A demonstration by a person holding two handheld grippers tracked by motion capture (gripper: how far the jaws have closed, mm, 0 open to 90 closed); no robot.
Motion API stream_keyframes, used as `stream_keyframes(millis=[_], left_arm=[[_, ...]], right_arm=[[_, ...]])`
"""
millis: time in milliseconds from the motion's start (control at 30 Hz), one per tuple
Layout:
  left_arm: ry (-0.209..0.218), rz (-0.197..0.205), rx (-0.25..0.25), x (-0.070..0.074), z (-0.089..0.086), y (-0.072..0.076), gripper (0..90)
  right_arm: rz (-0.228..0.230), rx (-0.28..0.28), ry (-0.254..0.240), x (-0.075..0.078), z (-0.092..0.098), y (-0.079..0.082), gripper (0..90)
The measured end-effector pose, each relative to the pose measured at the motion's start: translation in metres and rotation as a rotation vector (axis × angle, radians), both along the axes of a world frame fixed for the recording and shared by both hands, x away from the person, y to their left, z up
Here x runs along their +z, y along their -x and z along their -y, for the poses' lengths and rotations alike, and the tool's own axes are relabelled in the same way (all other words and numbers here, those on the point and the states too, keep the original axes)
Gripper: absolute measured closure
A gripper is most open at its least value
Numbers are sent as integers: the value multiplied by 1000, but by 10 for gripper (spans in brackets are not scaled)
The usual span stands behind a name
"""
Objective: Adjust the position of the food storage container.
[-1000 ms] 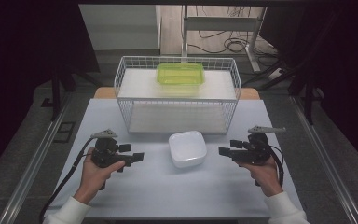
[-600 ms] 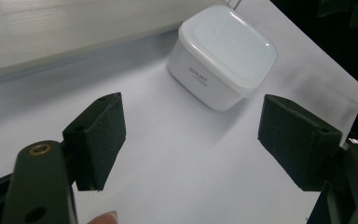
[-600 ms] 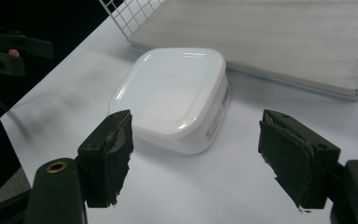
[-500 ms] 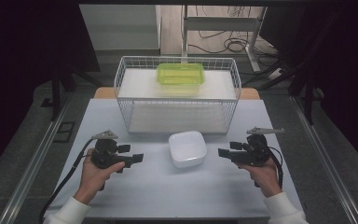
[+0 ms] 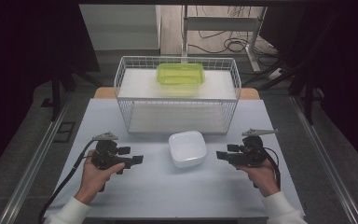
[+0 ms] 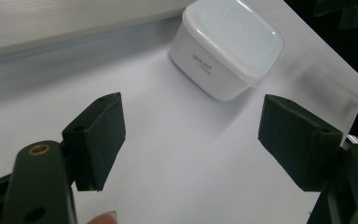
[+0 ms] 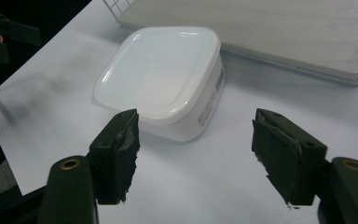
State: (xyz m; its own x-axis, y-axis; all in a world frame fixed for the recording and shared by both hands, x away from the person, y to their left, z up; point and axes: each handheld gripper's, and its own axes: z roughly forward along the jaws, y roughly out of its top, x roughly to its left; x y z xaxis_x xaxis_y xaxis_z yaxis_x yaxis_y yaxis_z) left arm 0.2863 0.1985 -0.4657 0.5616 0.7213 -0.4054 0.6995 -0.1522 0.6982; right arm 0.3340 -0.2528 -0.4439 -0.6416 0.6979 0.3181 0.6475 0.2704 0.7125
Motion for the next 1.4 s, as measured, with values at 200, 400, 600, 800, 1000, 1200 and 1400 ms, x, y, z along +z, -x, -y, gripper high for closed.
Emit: stream_keyframes(millis=[200,400,600,800,1000,1200,1400], left_arm=[[2,-3,2,0,-1,0,222],[15,-11,10,0,-3,0,221],[12,-18,9,-1,-4,-1,221],[4,-28,3,-4,-2,-1,218],[-7,-32,1,-5,0,-2,214],[-9,-36,-1,-7,0,-2,213],[-13,-42,-5,-8,1,-2,213]], right_arm=[[-2,13,38,-1,-3,-3,426],[-41,10,75,-6,-8,-16,676],[-63,12,122,-13,-17,-33,853],[-80,24,182,-19,-32,-48,888],[-93,27,237,-31,-48,-58,889],[-85,40,254,-38,-56,-61,889],[-72,63,267,-39,-62,-59,890]])
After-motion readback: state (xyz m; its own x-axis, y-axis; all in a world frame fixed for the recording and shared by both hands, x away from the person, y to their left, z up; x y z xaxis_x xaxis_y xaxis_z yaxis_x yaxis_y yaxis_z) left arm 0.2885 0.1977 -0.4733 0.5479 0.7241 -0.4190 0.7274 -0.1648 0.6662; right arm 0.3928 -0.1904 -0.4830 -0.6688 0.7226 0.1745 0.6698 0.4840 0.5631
